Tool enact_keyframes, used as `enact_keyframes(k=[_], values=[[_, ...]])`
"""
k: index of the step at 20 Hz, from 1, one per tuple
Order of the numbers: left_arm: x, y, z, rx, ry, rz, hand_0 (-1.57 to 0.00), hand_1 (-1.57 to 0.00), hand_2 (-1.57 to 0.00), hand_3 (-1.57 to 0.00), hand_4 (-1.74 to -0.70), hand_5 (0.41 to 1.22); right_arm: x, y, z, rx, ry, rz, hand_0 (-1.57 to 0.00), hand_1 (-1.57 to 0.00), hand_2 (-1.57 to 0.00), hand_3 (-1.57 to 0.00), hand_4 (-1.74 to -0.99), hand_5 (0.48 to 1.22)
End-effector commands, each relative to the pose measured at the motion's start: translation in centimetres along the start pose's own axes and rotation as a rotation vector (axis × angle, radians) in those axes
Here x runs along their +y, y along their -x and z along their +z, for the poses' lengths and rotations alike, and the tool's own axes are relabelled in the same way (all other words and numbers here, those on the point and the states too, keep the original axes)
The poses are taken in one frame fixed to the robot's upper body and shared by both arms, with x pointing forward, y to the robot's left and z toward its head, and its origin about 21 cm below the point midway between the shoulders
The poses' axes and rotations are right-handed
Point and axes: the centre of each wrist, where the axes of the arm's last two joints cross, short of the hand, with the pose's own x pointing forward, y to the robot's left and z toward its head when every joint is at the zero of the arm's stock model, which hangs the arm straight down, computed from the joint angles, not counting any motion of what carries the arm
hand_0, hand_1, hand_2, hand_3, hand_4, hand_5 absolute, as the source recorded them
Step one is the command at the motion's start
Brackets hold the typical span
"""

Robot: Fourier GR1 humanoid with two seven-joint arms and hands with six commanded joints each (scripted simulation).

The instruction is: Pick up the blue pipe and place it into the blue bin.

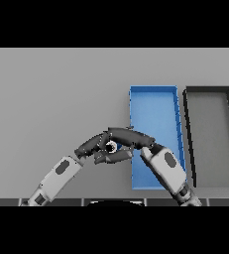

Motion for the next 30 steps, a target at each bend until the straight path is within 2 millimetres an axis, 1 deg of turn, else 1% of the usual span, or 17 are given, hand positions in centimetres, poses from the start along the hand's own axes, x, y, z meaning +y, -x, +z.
enact_keyframes(k=[1,3,5,7,10,12,13,15,16,18,20,21,23,24,27,28,30], values=[[-0.2,0.4,0.5,0.049,-0.013,0.022,-0.03,-0.03,-0.03,-0.01,-0.85,0.623,0.0,-0.1,-0.2,0.002,0.004,0.002,-1.57,-1.57,-1.57,-1.57,-1.488,1.22],[-0.1,-0.1,0.3,0.092,-0.031,0.035,-0.02,-0.02,-0.02,-0.01,-0.87,0.612,0.0,-0.2,-0.2,-0.013,0.014,-0.013,-1.57,-1.57,-1.57,-1.57,-1.491,1.22],[-0.6,0.0,0.4,0.102,-0.03,0.03,-0.01,-0.01,-0.01,0.0,-0.88,0.593,-0.7,-0.2,0.0,-0.028,0.024,-0.106,-1.57,-1.57,-1.57,-1.57,-1.492,1.221],[-0.5,0.5,0.6,0.128,-0.024,0.027,-0.01,-0.01,-0.01,0.0,-0.88,0.555,-1.1,-1.2,-0.6,-0.061,0.008,-0.222,-1.57,-1.57,-1.57,-1.57,-1.492,1.221],[-0.8,0.1,0.5,0.107,-0.013,0.028,0.0,0.0,0.0,0.0,-0.87,0.529,-2.7,-3.1,-0.8,-0.069,0.019,-0.312,-1.57,-1.57,-1.57,-1.57,-1.494,1.221],[-0.8,0.1,0.7,0.12,-0.013,0.034,0.0,0.0,0.0,0.0,-0.86,0.515,-3.2,-5.1,-1.3,-0.089,0.025,-0.3,-1.57,-1.57,-1.57,-1.57,-1.492,1.221],[-0.6,0.2,0.8,0.123,-0.018,0.034,0.0,0.0,0.0,0.0,-0.87,0.509,-4.0,-5.8,-1.2,-0.086,0.039,-0.3,-1.57,-1.57,-1.57,-1.57,-1.492,1.221],[-0.3,0.3,1.0,0.117,-0.022,0.022,0.0,0.0,0.0,0.0,-0.86,0.498,-5.2,-8.2,-1.4,-0.133,0.04,-0.263,-1.57,-1.57,-1.57,-1.57,-1.494,1.221],[-0.6,0.3,0.7,0.117,-0.014,0.022,0.0,0.0,0.0,0.0,-0.86,0.493,-6.1,-9.6,-1.4,-0.165,0.052,-0.219,-1.57,-1.57,-1.57,-1.57,-1.494,1.221],[-0.1,0.0,0.9,0.118,-0.016,0.02,0.0,0.0,0.0,0.0,-0.87,0.485,-7.8,-10.9,-1.8,-0.191,0.086,-0.182,-1.57,-1.57,-1.57,-1.57,-1.496,1.221],[-0.3,0.2,1.0,0.117,-0.012,0.025,0.0,0.0,0.0,0.0,-0.86,0.483,-10.0,-12.0,-1.2,-0.206,0.187,-0.164,-1.57,-1.57,-1.57,-1.57,-1.496,1.221],[-0.3,0.2,1.3,0.11,-0.013,0.021,0.0,0.0,0.0,0.0,-0.86,0.484,-10.8,-12.1,-1.0,-0.205,0.236,-0.15,-1.57,-1.57,-1.57,-1.57,-1.497,1.221],[-0.7,0.0,1.0,0.137,-0.018,0.018,0.0,0.0,0.0,0.0,-0.85,0.484,-12.8,-12.1,-0.6,-0.163,0.34,-0.112,-1.57,-1.57,-1.57,-1.57,-1.498,1.221],[-0.5,-0.2,1.2,0.127,-0.023,0.01,0.0,0.0,0.0,0.0,-0.84,0.481,-14.1,-11.7,0.1,-0.115,0.397,-0.106,-1.57,-1.57,-1.57,-1.57,-1.498,1.221],[-0.2,-0.1,1.3,0.135,-0.038,-0.007,0.0,0.0,0.0,0.0,-0.83,0.47,-16.5,-9.0,2.6,-0.009,0.536,-0.142,-1.57,-1.57,-1.57,-1.57,-1.499,1.221],[-0.2,0.0,1.5,0.142,-0.043,-0.011,0.0,0.0,0.0,0.0,-0.83,0.467,-17.2,-7.9,3.9,0.031,0.591,-0.167,-1.57,-1.57,-1.57,-1.57,-1.499,1.221],[0.2,0.1,1.8,0.156,-0.048,-0.01,0.0,0.0,0.0,0.0,-0.83,0.463,-18.0,-5.5,5.3,0.108,0.675,-0.206,-1.57,-1.57,-1.57,-1.57,-1.499,1.221]])
